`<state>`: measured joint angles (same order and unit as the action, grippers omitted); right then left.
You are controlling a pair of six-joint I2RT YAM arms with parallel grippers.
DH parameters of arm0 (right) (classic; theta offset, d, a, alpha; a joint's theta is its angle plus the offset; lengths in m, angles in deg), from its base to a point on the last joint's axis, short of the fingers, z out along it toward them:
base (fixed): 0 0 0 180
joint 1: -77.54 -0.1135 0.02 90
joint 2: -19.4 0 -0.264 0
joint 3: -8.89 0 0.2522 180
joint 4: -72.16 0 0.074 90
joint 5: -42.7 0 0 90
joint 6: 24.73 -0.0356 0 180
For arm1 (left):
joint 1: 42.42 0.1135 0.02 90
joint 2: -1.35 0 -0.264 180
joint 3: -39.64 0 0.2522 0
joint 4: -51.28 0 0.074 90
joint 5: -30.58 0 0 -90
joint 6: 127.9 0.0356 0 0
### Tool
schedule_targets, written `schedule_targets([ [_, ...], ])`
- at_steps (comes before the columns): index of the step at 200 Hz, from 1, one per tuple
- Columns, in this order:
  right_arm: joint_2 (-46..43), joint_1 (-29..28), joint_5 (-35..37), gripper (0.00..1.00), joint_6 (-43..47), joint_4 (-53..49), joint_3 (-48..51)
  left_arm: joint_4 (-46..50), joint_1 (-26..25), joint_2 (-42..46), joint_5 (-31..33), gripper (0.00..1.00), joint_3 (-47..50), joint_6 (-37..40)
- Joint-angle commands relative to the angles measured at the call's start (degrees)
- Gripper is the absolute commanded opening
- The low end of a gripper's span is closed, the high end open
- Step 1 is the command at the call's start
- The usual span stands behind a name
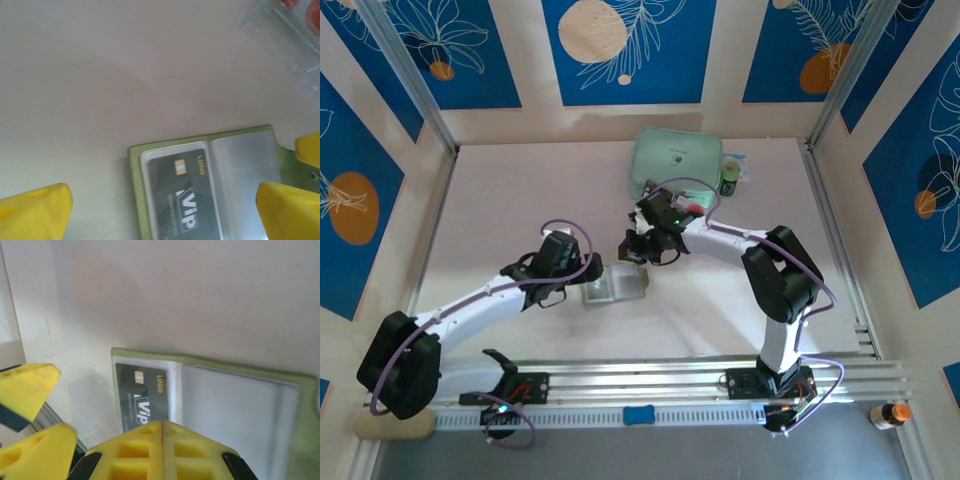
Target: Put the credit cards into the card holder
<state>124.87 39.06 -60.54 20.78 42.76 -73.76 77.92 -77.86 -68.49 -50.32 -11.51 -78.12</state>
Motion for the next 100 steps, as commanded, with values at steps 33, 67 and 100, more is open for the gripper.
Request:
schedule_targets([
  [33, 2.9, 1.21, 3.65, 0.02, 9.08, -9.24, -2.88, -0.08, -4.9, -3.94, 0.11, 0.94, -3.18, -2.52],
  [67, 4.95, 0.45, 4.15, 0.02, 10.77, -10.46, -4.96, -1.52, -7.27, -8.05, 0.36, 0.94, -2.7, -3.28],
  [100, 6.7, -0.52, 5.96, 0.02, 12.03, -11.94, -6.73, -1.69, -7.67, -10.0, 1.59, 0.94, -1.87, -2.6],
])
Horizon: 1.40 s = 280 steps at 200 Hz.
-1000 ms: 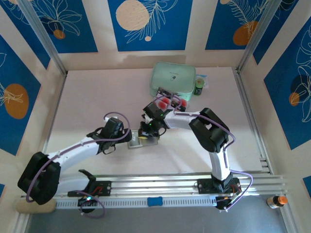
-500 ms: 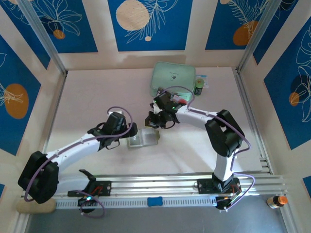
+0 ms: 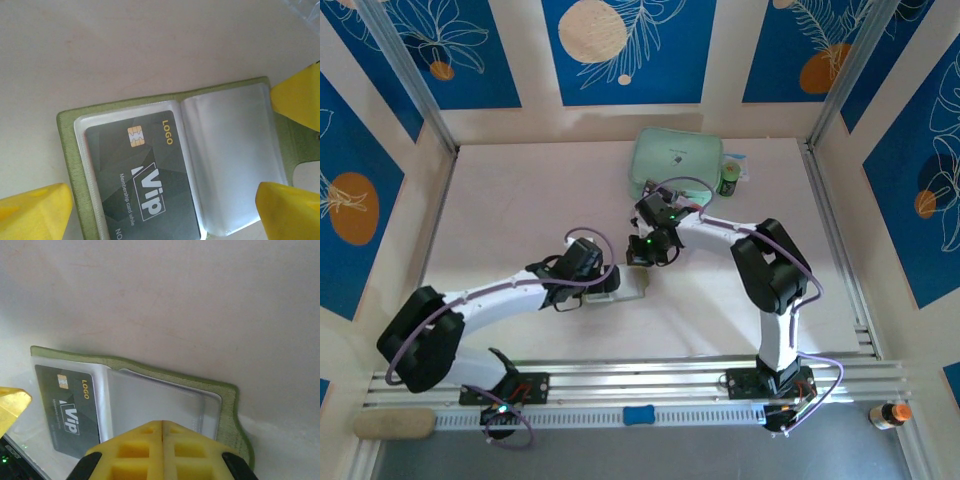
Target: Put the credit cards into the card holder
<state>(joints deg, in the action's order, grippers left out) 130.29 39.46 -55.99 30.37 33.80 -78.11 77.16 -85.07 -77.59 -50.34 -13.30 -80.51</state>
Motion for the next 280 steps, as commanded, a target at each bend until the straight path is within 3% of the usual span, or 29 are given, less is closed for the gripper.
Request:
schedule_targets([
  [1, 1.31, -0.93, 1.49, 0.02, 2.49, -2.99, -2.41, -0.9, -0.43, -0.93, 1.63, 0.94, -0.05, -0.16],
  [65, 3.92, -1.33, 2.72, 0.01, 3.36, -3.67, -2.8, -1.87, -0.5, -2.98, 2.52, 0.94, 1.2, 1.1],
  [157, 4.33, -2.26, -3.63, 0.0, -3.0, 3.34, 1.28, -3.73, -0.46, -3.4, 2.26, 0.95, 1.39, 2.0],
  [280, 3.73, -1.99, -6.25, 0.0, -6.06, 6.32, 2.97, -6.01, -0.43, -5.53, 1.72, 0.94, 2.57, 2.36],
])
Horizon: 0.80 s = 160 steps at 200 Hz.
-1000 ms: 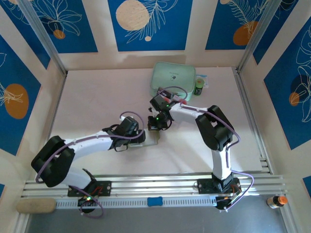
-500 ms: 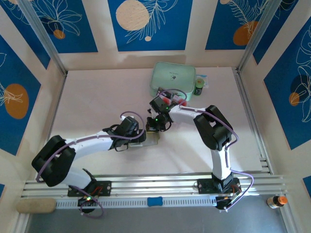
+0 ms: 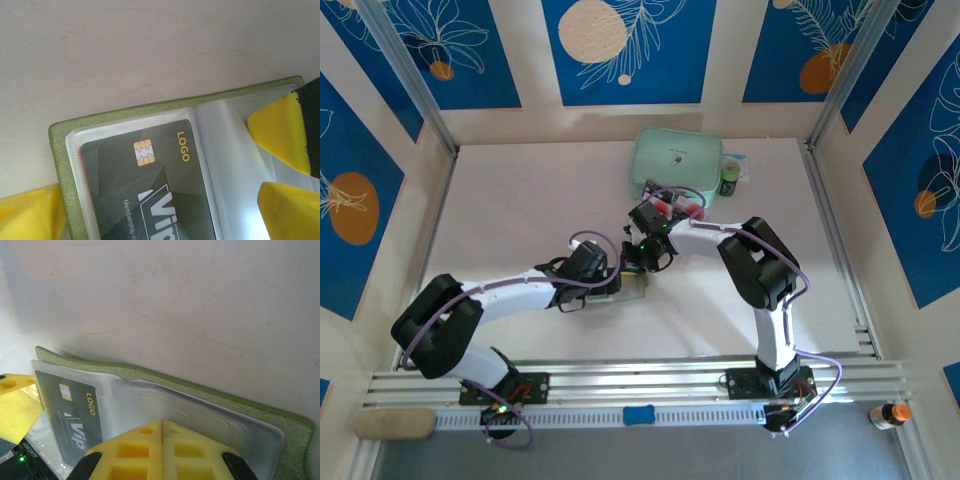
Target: Put the credit cards into the card holder
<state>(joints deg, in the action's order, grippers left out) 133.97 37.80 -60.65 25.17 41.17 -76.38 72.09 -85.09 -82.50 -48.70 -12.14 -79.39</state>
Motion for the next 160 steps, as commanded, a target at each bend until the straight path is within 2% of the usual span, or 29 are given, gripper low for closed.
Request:
schedule_targets([
  [1, 0.05, -0.33, -1.6, 0.0, -0.9, -1.05, 1.26, -0.96, -0.4, -0.56, 0.09, 0.94, 1.48, 1.24],
  [56, -3.0, 0.96, -1.67, 0.04, -0.95, -1.48, 1.24, -1.91, -0.43, -0.15, 0.0, 0.86, 3.53, 0.89],
  [72, -4.38, 1.57, -1.17, 0.13, -1.12, -1.4, 1.67, -1.92, -0.4, 0.14, 0.09, 0.85, 3.69, 0.8],
  [95, -5.4, 2.19, -0.59, 0.33, -1.47, -1.14, 2.54, -1.94, -0.41, 0.57, 0.27, 0.86, 3.81, 0.7],
  [114, -5.19, 2.31, -0.61, 0.41, -1.89, -0.53, 3.21, -1.87, -0.46, 0.8, 0.39, 0.85, 3.94, 0.62],
  [160, -3.32, 2.34, -2.14, 0.43, -3.54, 2.32, 4.44, -1.69, -0.42, 1.51, 0.79, 0.86, 4.4, 0.52],
])
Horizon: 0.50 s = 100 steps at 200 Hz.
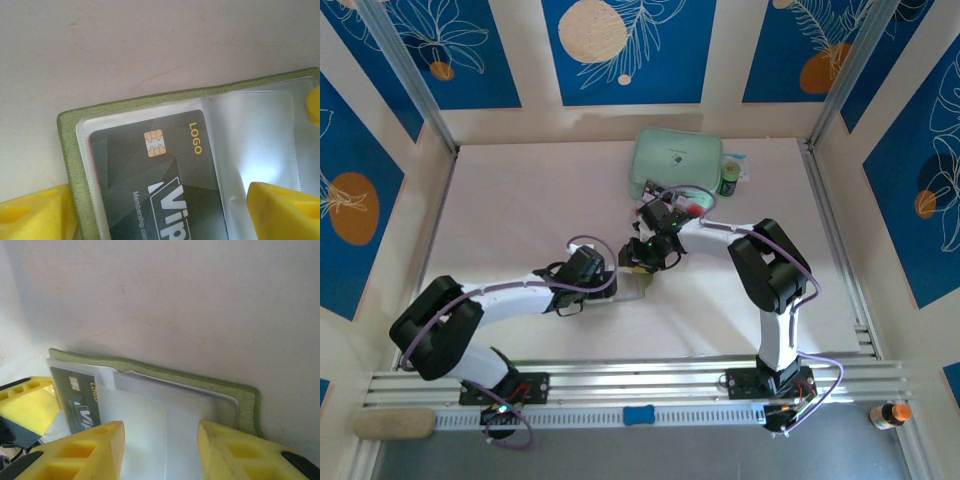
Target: Put the credit cards into the card holder
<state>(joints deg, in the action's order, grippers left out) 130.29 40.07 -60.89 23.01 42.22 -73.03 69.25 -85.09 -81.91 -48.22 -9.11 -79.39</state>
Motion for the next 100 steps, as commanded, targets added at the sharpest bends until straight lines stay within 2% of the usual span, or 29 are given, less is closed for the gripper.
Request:
schedule_targets([
  [1, 0.37, 0.05, -1.98, 0.43, -1.4, 1.34, 1.1, 1.15, -0.45, 0.96, 0.31, 0.86, 1.34, 0.53],
  [54, 1.26, -0.06, -4.58, 0.35, -2.19, 3.7, 1.14, 1.08, -0.41, 1.57, 0.56, 0.86, 1.89, 0.45],
  [100, 2.0, -0.06, -6.32, 0.34, -2.76, 4.47, 0.88, 0.98, -0.44, 1.96, 0.66, 0.86, 2.19, 0.49],
])
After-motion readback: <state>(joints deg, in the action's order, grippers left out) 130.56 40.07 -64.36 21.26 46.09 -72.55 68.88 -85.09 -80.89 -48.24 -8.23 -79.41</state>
